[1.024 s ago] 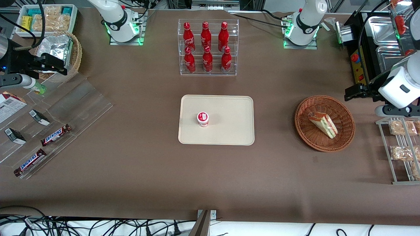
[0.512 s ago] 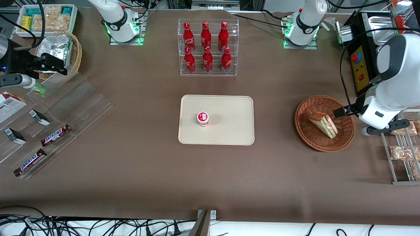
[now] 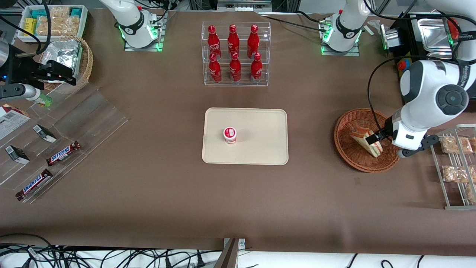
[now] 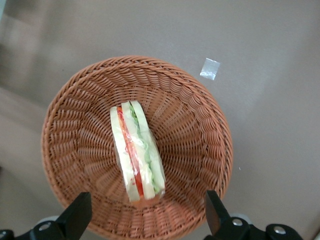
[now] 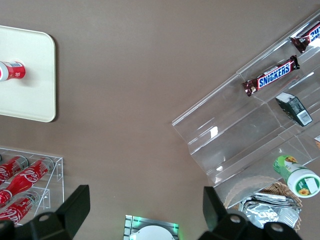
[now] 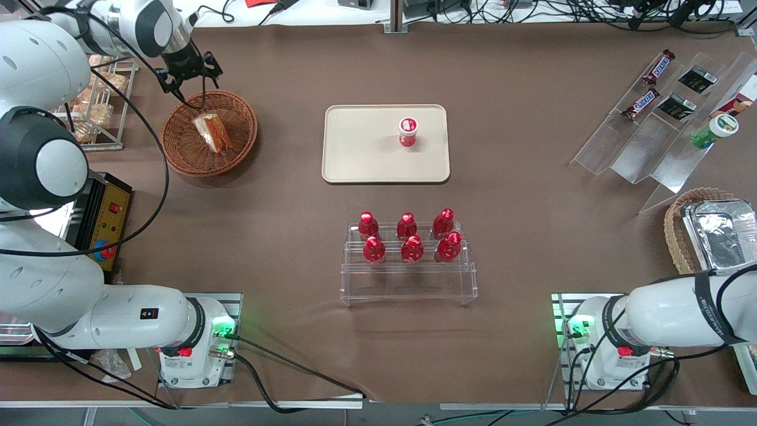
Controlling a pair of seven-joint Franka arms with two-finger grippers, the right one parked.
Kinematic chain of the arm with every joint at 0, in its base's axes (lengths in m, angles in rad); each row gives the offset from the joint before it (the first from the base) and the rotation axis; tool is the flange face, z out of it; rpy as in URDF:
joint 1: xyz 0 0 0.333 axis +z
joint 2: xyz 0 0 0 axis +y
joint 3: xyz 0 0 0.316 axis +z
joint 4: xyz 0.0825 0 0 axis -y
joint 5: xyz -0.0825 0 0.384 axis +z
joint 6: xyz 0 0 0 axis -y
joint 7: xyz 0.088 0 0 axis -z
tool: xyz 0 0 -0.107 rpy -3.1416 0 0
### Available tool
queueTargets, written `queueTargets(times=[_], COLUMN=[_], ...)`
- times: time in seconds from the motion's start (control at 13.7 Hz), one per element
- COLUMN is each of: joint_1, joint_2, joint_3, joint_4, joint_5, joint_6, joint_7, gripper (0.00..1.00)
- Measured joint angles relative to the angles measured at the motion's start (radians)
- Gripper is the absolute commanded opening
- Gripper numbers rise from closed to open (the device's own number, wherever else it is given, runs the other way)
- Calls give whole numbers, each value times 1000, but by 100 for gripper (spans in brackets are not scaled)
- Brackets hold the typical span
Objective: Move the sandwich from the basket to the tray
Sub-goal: 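Lower the left gripper and close it on the sandwich's edge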
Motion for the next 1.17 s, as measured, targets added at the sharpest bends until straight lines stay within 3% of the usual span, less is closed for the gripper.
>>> queueTargets(times=[0.29, 0.95, 1.1, 1.17], joint_1=[0, 24, 24, 24], joint_2=[-1, 41, 62, 68], joint_3=[0, 3, 3, 3], joint_4=[-126, -235, -236, -236], joint_5=[73, 77, 77, 77], joint_6=[169, 332, 343, 347], joint_7=[-116, -145, -154, -156], gripper=[100, 100, 41, 19])
